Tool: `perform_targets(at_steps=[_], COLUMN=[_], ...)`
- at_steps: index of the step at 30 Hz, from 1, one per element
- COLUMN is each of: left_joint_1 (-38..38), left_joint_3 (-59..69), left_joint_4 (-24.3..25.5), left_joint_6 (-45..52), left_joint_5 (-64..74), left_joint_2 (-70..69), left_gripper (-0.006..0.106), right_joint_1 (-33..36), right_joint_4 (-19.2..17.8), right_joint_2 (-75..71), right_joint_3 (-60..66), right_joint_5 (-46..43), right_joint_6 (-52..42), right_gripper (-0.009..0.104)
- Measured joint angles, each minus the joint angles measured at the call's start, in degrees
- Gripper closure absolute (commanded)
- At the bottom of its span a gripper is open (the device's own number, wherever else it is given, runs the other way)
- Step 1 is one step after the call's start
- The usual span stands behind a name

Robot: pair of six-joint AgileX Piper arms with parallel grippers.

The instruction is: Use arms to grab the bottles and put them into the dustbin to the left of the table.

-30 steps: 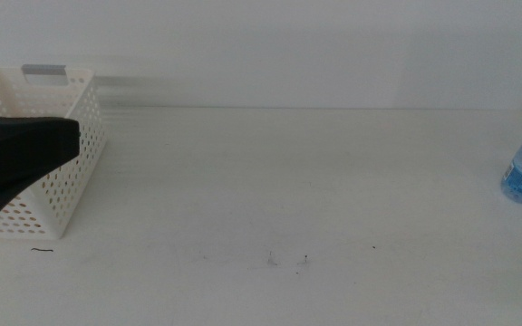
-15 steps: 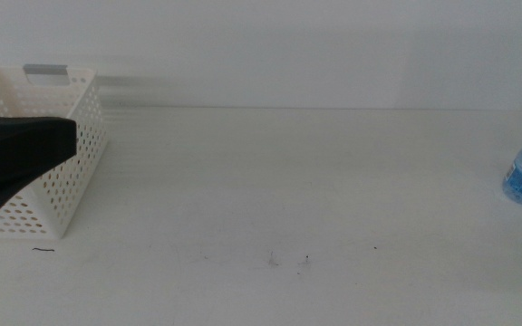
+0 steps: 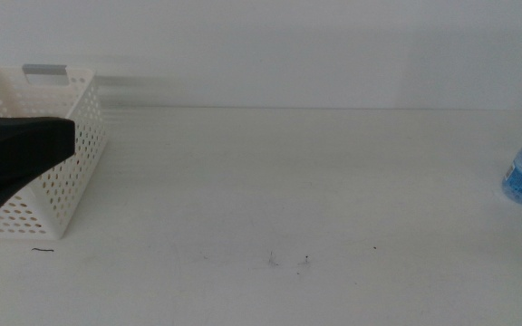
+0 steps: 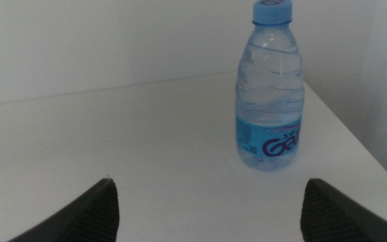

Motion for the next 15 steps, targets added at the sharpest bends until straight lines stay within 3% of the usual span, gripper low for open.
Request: perform_targets(at_steps=[8,15], left_joint_1=[0.00,0.00], left_joint_3=[0.00,0.00], left_joint_4=[0.00,0.00], left_joint_6=[0.12,0.12], left_joint_5=[0.00,0.00], left_joint_2=[0.00,0.00], left_gripper=[0.007,0.007], right_joint_1=[0.00,0.00], right_joint_4=[1.35,6.23], right_joint_2=[14.64,25.44], right_joint_3=[-0.53,-8.37], right_joint_5=[-16.59,-18.27], right_joint_6=[0.00,-2.36], right_gripper=[0.009,0.009])
